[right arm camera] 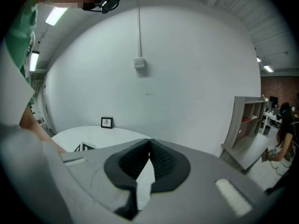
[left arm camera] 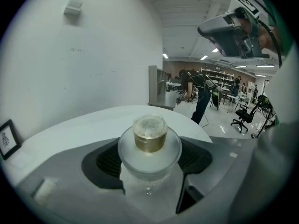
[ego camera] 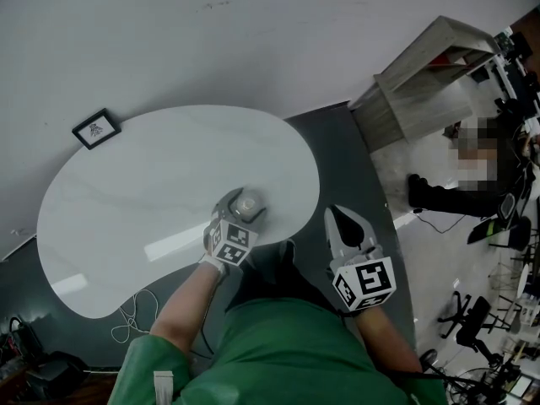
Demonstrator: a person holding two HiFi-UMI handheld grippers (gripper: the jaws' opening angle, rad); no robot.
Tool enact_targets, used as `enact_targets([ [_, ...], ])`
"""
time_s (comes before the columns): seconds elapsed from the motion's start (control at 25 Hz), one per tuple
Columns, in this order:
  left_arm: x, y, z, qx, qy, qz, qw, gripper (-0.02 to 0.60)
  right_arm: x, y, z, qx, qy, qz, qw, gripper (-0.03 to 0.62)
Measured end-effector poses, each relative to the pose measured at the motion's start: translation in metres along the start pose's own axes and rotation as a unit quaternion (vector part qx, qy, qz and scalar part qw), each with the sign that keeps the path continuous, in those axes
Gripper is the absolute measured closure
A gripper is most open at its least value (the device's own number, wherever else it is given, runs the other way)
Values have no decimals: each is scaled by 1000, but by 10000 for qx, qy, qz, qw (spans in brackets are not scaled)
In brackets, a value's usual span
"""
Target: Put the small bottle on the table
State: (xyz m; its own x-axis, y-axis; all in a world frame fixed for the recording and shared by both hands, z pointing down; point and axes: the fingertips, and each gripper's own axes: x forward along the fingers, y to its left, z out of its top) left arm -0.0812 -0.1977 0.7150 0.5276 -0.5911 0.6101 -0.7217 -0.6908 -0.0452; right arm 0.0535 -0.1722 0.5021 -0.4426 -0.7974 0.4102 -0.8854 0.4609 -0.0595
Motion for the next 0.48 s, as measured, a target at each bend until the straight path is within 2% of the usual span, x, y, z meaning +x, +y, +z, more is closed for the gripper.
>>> enact_targets([
  [0.48, 1, 1, -10, -58, 153, 111, 9998, 235, -1, 0, -1, 20, 13, 81, 10000, 591],
])
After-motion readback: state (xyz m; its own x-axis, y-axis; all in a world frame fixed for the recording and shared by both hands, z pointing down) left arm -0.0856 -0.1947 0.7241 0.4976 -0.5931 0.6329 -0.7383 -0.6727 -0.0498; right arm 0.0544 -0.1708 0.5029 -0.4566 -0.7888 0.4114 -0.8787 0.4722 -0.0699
